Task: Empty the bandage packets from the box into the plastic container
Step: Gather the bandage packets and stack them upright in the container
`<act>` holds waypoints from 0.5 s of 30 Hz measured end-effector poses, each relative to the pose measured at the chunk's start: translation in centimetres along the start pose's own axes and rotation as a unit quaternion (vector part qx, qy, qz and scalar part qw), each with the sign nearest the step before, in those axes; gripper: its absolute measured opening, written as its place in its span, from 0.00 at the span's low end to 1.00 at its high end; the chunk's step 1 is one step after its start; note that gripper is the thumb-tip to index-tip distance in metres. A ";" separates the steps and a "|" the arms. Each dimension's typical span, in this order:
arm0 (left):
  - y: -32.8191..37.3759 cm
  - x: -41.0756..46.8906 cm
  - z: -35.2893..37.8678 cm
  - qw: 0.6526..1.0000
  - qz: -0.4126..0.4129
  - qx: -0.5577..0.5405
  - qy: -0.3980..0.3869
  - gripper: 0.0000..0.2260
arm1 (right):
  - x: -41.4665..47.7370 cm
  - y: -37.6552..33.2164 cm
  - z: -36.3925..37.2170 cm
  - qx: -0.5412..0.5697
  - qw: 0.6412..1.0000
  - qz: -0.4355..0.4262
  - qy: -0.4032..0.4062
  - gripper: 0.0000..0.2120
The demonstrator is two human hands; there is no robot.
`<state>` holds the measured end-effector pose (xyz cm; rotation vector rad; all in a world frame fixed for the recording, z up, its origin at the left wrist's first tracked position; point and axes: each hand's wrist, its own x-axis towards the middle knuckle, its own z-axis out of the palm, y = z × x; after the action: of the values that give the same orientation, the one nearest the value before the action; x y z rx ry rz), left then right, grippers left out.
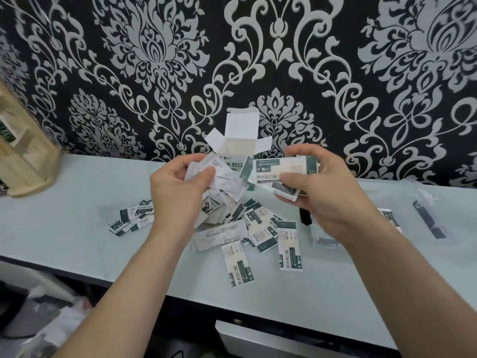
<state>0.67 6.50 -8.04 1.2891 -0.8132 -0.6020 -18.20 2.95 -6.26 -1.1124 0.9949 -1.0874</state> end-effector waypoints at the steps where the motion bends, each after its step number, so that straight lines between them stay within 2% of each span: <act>1: 0.0 0.1 0.0 1.000 -0.004 -0.011 -0.002 0.12 | -0.1 0.2 0.4 0.063 0.997 0.033 -0.019 0.18; 3: 0.0 0.2 -0.1 0.999 -0.013 -0.031 -0.005 0.11 | -0.3 0.7 1.3 0.172 0.978 0.105 -0.061 0.17; 7: -0.1 0.5 -0.4 0.999 -0.017 -0.048 0.017 0.10 | -0.8 2.7 3.2 0.207 0.951 0.207 -0.101 0.16; 12: 0.1 0.9 -0.5 0.997 0.012 -0.056 0.045 0.10 | -0.4 4.7 4.0 0.166 0.956 0.223 -0.093 0.18; 15: 0.0 0.7 -0.6 0.997 0.012 -0.072 0.032 0.10 | 0.0 5.1 3.7 0.141 0.962 0.221 -0.082 0.14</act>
<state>1.56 6.26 -7.90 1.1602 -0.7185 -0.5869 -13.80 4.15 -10.61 -0.6911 0.8701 -0.7317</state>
